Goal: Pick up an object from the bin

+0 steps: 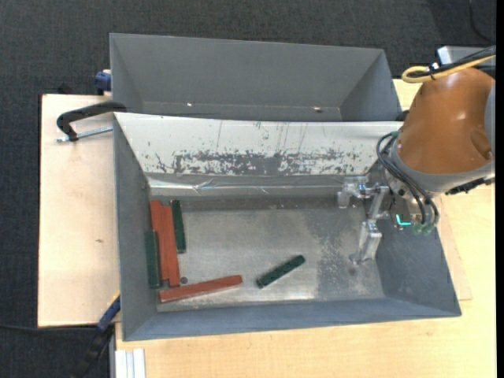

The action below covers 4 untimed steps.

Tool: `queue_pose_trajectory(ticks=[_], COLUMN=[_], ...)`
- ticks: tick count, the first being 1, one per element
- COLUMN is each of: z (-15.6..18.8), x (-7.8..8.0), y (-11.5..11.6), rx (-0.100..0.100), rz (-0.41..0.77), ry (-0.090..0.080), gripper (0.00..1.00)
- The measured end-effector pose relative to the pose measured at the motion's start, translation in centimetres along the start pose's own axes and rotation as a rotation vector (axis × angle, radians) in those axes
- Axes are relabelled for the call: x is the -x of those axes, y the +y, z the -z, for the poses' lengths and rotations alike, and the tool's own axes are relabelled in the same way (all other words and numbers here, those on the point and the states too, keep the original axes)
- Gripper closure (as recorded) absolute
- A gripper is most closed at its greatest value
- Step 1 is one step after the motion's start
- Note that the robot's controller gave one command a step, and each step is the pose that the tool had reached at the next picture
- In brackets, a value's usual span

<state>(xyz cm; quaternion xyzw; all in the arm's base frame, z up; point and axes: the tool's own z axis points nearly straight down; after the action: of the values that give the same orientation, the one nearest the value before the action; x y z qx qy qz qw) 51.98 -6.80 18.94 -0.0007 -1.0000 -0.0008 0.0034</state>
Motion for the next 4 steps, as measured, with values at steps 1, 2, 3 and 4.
queue_pose_trajectory(ticks=[1, 2, 3, 4], z=[0.4, -3.7, -8.9, -11.9], x=[0.2, 0.0, -0.3, 0.4], y=[0.0, 2.0, 4.2, 4.6], rx=[-0.001, -0.002, 0.000, -0.001], rz=[0.002, 0.079, -0.055, 0.018], ry=[-0.009, -0.012, -0.007, -0.006], gripper=[0.00, 0.00, 0.00, 1.00])
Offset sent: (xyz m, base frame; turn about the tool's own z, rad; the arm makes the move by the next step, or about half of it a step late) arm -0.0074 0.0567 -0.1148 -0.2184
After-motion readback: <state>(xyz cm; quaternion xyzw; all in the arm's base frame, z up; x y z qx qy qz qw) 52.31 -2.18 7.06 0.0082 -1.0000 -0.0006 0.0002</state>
